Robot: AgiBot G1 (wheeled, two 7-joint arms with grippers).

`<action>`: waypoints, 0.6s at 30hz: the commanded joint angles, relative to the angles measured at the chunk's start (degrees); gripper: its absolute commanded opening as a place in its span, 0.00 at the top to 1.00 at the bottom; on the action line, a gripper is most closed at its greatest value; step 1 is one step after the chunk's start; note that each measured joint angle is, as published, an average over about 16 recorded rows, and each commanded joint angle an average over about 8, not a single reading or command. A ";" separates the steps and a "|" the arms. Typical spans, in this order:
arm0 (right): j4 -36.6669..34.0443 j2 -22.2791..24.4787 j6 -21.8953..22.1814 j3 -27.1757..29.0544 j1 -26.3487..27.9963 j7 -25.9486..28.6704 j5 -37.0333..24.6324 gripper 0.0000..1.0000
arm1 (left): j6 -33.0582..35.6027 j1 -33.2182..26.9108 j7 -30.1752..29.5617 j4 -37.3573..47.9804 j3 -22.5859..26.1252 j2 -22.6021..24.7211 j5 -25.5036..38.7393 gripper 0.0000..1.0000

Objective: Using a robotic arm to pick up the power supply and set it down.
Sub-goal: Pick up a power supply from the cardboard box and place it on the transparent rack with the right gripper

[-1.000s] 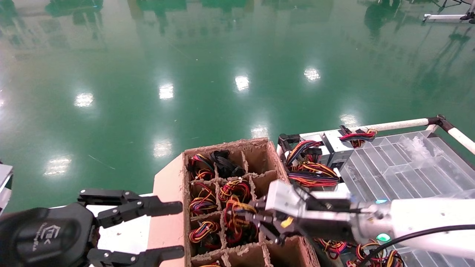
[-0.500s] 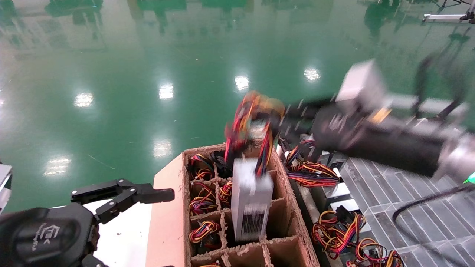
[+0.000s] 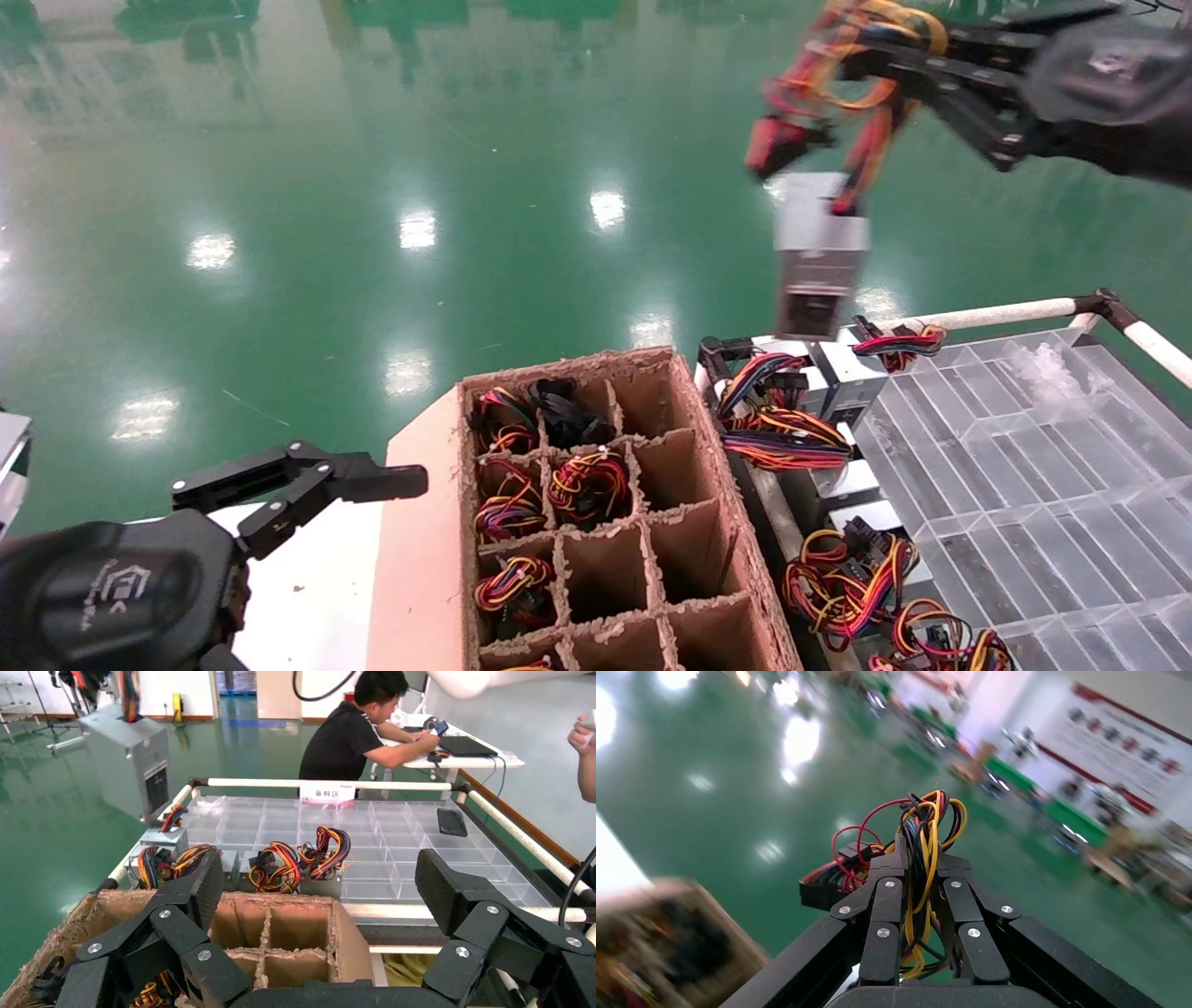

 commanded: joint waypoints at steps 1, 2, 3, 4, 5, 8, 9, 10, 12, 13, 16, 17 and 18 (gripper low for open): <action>-3.49 0.68 -0.20 -0.34 2.29 -2.59 -2.15 1.00 | 0.00 0.00 0.00 0.00 0.00 0.00 0.00 0.00; -5.25 0.91 -0.59 -0.58 2.99 -3.81 -2.86 1.00 | 0.00 0.00 0.00 0.00 0.00 0.00 0.00 0.00; -6.99 1.16 -1.05 -0.80 3.62 -5.00 -3.49 1.00 | 0.00 0.00 0.00 0.00 0.00 0.00 0.00 0.00; -8.72 1.44 -1.55 -1.01 4.17 -6.17 -4.07 1.00 | 0.00 0.00 0.00 0.00 0.00 0.00 0.00 0.00; -10.44 1.64 -2.11 -1.18 4.64 -7.23 -4.44 1.00 | 0.00 0.00 0.00 0.00 0.01 0.00 0.00 0.00; -15.26 2.28 -3.68 -1.58 5.54 -10.44 -5.32 1.00 | 0.00 0.00 0.00 0.00 0.01 0.00 -0.01 0.00; -16.79 2.45 -4.18 -1.67 5.71 -11.43 -5.49 1.00 | 0.00 0.00 0.00 0.00 0.01 0.00 -0.01 0.00; -18.20 2.63 -4.64 -1.78 5.80 -12.44 -5.68 1.00 | 0.00 0.00 0.00 0.00 0.01 0.00 -0.01 0.00; -20.74 2.87 -5.49 -2.06 5.88 -14.45 -6.13 1.00 | 0.00 0.00 0.01 0.00 0.01 0.00 -0.01 0.00; -21.91 2.95 -5.86 -2.22 5.86 -15.37 -6.37 1.00 | -0.01 0.00 0.01 0.00 0.01 0.00 -0.01 0.00; -25.14 2.84 -6.94 -2.73 5.80 -17.70 -7.02 1.00 | -0.01 0.00 0.01 0.00 0.02 -0.01 -0.01 0.00; -26.12 2.68 -7.28 -2.93 5.77 -18.39 -7.25 1.00 | -0.01 0.00 0.01 0.00 0.02 -0.01 -0.01 0.00; -27.02 2.45 -7.59 -3.14 5.74 -19.02 -7.48 1.00 | -0.01 0.00 0.01 0.00 0.02 -0.01 -0.01 0.00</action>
